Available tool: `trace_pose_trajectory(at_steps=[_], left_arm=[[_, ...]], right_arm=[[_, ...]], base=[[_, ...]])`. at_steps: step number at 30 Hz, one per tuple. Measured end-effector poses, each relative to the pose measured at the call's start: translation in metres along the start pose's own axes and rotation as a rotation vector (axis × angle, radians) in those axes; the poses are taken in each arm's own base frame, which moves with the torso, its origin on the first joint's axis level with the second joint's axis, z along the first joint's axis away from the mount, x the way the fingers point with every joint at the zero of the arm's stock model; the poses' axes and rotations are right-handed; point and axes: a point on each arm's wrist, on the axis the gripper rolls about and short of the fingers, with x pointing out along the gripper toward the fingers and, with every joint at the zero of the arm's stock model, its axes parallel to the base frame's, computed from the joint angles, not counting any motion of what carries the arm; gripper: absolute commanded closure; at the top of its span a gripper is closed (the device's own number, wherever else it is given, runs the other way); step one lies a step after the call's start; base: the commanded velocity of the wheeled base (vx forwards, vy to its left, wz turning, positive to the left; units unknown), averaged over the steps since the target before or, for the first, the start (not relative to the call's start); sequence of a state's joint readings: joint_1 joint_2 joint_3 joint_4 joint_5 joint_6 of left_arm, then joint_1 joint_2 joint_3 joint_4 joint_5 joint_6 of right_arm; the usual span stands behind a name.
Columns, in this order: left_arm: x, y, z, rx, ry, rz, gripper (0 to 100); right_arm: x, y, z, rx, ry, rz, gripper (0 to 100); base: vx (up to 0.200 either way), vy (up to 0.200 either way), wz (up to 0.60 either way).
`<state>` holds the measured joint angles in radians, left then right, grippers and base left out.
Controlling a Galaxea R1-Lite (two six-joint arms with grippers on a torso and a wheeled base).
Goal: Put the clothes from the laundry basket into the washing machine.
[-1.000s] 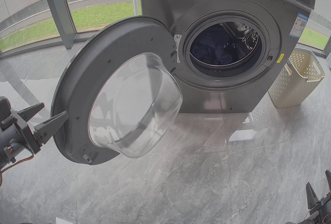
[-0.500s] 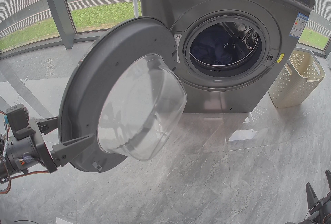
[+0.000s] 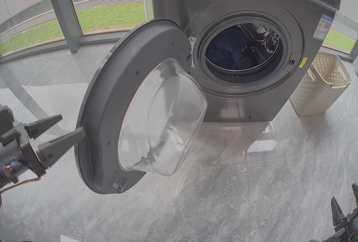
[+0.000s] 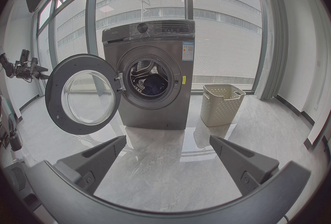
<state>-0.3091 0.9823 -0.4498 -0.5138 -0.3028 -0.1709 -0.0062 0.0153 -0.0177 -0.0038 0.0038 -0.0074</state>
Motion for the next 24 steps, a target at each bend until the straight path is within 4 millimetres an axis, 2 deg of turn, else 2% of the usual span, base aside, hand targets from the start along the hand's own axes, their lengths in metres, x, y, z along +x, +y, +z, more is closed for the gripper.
trace_pose_trajectory(at_steps=[5, 10, 16, 24], left_arm=[[-0.005, 0.012, 0.018, -0.013, -0.097, 0.114, 0], [-0.005, 0.020, 0.025, -0.012, -0.129, 0.178, 0], [0.006, 0.026, 0.013, -0.019, -0.059, 0.179, 0], [0.030, 0.021, 0.004, -0.028, -0.004, 0.085, 0]], right_arm=[[0.000, 0.000, 0.000, 0.000, 0.000, 0.000, 0], [0.000, 0.000, 0.000, 0.000, 0.000, 0.000, 0], [0.000, 0.000, 0.000, 0.000, 0.000, 0.000, 0], [0.000, 0.000, 0.000, 0.003, 0.001, 0.000, 0]], base=[[0.000, 0.000, 0.00], [0.000, 0.000, 0.00], [0.000, 0.000, 0.00], [0.000, 0.000, 0.00]])
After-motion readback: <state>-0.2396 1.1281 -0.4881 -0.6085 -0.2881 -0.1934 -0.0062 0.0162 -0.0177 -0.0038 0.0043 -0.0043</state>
